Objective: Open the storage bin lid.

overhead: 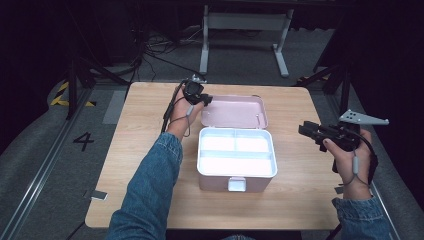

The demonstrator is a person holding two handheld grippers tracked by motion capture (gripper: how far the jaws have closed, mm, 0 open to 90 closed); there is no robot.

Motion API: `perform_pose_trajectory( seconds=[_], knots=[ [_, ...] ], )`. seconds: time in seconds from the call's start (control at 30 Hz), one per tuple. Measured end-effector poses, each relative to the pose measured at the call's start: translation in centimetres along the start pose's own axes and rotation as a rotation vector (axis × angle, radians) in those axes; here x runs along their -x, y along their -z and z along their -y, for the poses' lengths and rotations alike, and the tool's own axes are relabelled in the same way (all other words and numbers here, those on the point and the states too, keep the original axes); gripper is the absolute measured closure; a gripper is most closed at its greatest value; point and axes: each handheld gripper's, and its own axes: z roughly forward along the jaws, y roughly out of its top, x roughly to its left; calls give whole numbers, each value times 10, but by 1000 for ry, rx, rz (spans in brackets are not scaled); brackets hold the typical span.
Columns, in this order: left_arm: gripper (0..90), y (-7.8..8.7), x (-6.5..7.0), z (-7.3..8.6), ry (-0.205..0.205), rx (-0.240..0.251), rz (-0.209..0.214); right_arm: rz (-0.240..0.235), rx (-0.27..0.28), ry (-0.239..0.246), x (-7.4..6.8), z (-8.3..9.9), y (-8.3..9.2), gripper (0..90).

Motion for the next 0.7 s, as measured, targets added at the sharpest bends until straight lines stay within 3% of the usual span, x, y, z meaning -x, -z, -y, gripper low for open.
perform_pose_trajectory(
  seconds=[0.17,0.33,0.53,0.6,0.7],
  knots=[
    [675,7,3,-2,10,28,2,0,-7,-5,0,0,0,652],
    [525,22,9,-4,12,78,17,-2,-9,-7,1,1,-1,646],
    [420,58,21,-4,-9,129,41,-5,-21,-14,2,1,-4,631],
    [387,82,31,-2,-27,154,50,-4,-27,-13,2,2,-6,627],
    [367,95,36,1,-43,169,52,-7,-30,-13,2,2,-7,625]
  ],
)
